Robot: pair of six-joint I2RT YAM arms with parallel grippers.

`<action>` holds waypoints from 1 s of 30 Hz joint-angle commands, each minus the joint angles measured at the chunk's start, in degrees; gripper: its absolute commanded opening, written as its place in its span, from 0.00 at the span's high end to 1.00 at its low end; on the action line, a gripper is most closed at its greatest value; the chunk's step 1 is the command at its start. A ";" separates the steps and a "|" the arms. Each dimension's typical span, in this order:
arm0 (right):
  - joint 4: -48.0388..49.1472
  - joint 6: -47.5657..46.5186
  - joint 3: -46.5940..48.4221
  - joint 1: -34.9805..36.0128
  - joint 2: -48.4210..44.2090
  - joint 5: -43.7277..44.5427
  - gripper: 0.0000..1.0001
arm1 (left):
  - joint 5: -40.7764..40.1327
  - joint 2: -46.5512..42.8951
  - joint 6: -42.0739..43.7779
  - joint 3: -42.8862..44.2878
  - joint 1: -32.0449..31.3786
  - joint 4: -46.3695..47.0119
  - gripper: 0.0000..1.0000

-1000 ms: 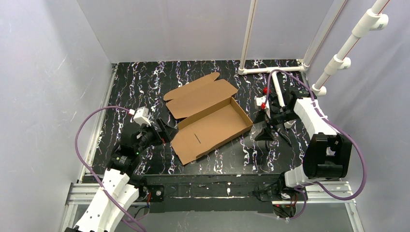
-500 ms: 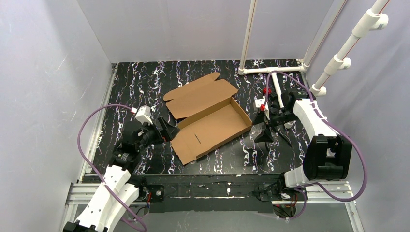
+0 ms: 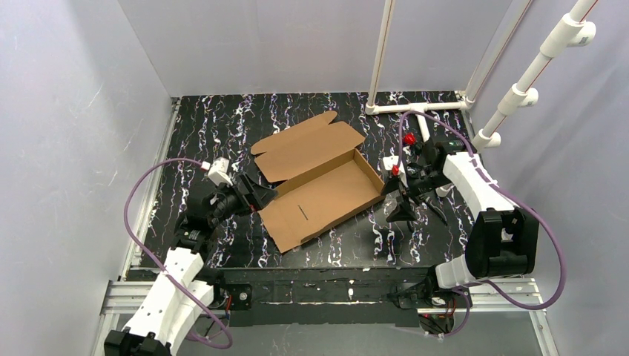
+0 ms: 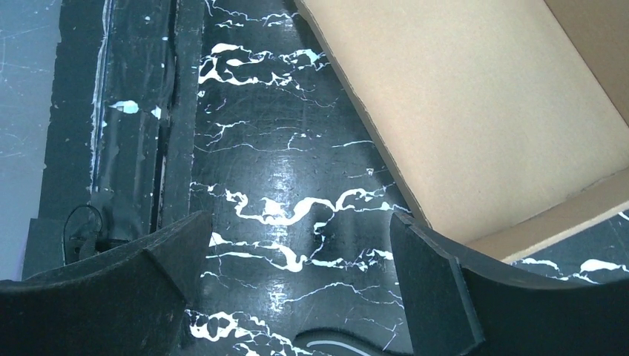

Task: Fold the paper box
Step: Fold the paper box at the center of the board.

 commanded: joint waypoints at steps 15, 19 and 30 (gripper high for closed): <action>0.91 -2.38 -1.55 12.50 -1.23 0.48 0.02 | 10.46 6.77 6.55 3.64 9.77 -3.24 0.06; 1.72 -2.89 -2.00 14.75 -0.35 0.52 0.02 | 9.68 7.41 6.28 3.35 9.82 -2.19 0.08; 4.49 -2.89 -4.60 15.09 -0.74 -1.37 0.02 | 4.41 9.03 19.62 6.81 9.81 -6.57 0.07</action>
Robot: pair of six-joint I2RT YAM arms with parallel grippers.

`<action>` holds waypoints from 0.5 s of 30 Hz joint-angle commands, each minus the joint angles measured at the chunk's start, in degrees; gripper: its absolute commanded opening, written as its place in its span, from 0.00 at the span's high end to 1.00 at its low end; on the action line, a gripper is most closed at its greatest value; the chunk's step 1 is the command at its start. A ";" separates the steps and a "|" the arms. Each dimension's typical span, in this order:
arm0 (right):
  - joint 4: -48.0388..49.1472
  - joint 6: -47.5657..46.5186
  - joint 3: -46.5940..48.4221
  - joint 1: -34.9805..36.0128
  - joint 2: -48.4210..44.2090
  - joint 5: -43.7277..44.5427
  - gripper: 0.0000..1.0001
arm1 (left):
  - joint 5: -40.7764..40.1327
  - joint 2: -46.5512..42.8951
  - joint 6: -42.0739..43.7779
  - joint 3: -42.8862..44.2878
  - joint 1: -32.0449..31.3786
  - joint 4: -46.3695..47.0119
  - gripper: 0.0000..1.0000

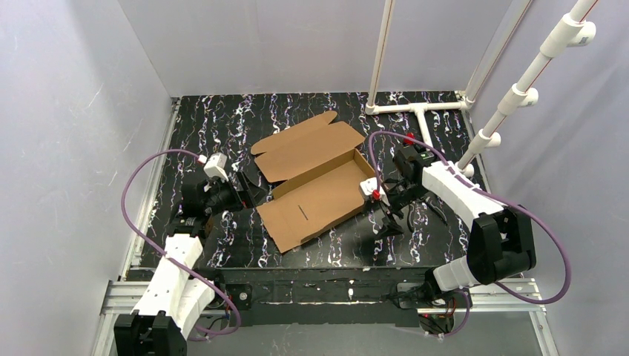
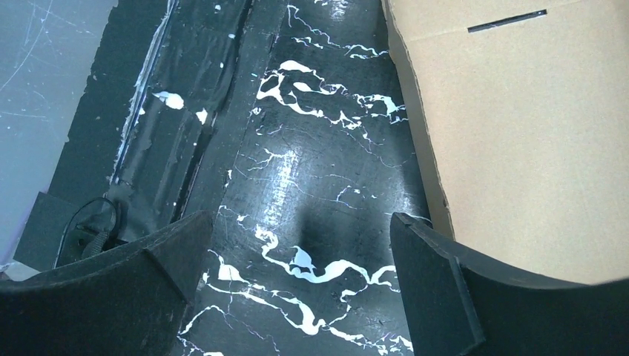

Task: Fold the paper box
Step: Fold the paper box at the center of the board.

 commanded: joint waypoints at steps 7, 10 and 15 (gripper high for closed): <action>3.18 1.11 0.22 3.32 0.18 -0.16 0.02 | 0.57 1.29 5.95 2.97 0.10 -0.03 0.17; 4.83 2.83 0.96 6.12 0.86 1.28 0.03 | 0.00 2.55 5.20 1.32 -0.98 4.23 0.26; 11.15 10.56 3.81 12.48 4.16 7.42 0.10 | -8.99 12.18 5.77 2.77 -8.09 6.56 0.54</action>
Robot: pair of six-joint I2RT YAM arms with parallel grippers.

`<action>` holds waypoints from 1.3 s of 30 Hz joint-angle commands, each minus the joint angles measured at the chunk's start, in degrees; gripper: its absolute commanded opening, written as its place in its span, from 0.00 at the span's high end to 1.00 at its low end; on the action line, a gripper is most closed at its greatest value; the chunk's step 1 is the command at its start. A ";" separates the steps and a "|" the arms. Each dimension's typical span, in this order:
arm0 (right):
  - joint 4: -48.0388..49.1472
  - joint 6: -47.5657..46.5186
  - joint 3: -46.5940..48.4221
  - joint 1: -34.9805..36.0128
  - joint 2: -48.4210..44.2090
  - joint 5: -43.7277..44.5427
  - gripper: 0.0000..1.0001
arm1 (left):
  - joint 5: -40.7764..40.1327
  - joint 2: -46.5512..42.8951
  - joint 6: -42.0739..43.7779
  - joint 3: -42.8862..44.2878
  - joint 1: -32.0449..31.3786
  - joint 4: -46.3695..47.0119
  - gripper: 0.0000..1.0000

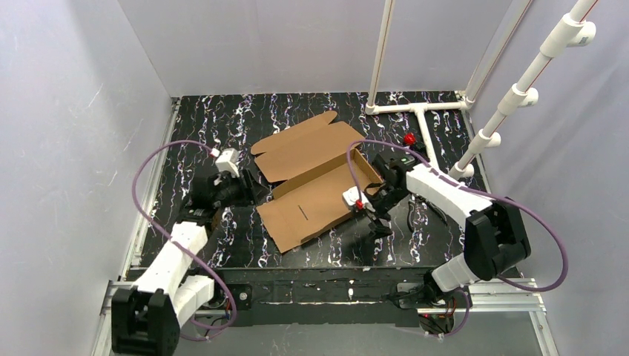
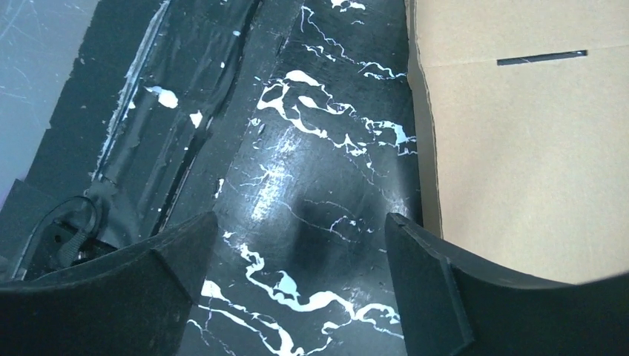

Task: Fold the paper box
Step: Fold the paper box at the center of the board.

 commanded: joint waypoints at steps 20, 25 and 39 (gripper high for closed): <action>20.60 21.41 5.98 15.76 10.36 18.93 0.36 | -18.91 22.76 -2.88 4.40 -7.98 10.74 0.85; 22.36 21.75 5.25 17.31 11.53 21.00 0.51 | -17.16 26.68 -3.73 6.39 -10.30 12.47 0.87; 24.15 25.25 6.17 19.74 14.90 20.48 0.98 | -20.30 30.33 -15.41 4.96 -16.89 20.06 0.88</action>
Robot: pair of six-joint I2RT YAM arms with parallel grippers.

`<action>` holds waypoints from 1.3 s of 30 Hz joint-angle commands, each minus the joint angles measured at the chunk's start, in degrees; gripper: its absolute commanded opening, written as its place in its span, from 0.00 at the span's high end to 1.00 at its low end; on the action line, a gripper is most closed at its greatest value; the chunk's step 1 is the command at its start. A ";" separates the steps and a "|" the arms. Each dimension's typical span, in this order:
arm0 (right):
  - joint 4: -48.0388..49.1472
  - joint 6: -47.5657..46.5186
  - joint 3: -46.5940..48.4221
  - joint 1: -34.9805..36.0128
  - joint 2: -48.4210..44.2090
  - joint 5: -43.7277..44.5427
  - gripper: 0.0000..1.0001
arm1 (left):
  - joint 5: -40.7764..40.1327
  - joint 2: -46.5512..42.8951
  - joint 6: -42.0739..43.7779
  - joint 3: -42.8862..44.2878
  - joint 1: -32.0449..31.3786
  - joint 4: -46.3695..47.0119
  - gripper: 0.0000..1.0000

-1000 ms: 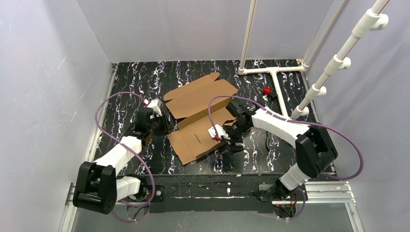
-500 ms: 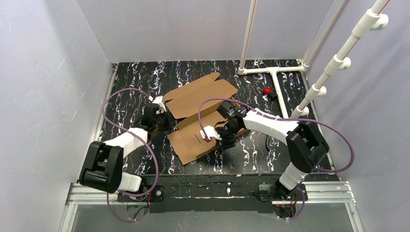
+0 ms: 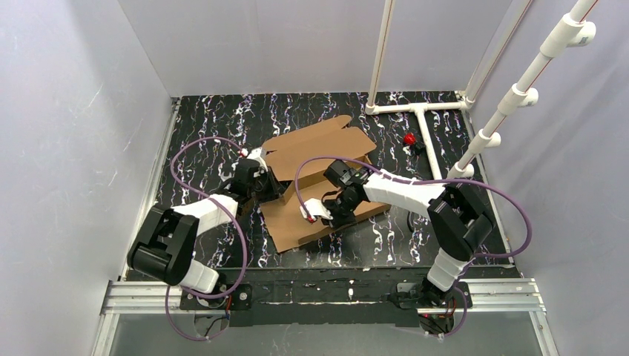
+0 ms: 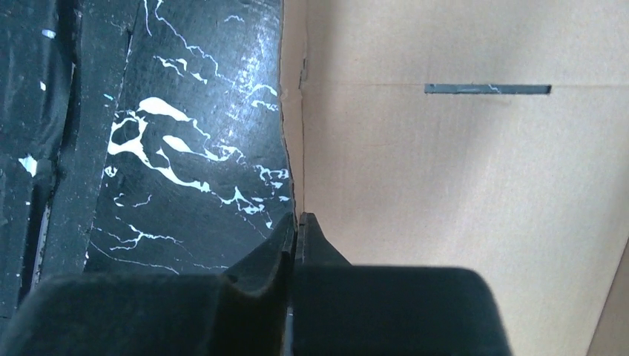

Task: Fold the paper box
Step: Fold the paper box at the center of the board.

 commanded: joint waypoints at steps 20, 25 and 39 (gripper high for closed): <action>3.43 7.01 1.16 0.99 3.21 -2.35 0.99 | -12.16 2.00 -32.99 -0.18 -7.36 3.51 1.00; 3.49 7.04 1.12 0.99 3.12 -2.44 0.99 | -12.27 5.20 -35.24 2.69 -8.48 3.45 1.00; 3.84 6.95 0.01 0.99 2.34 -2.49 0.99 | -15.75 14.61 -44.13 9.07 -8.57 3.12 1.00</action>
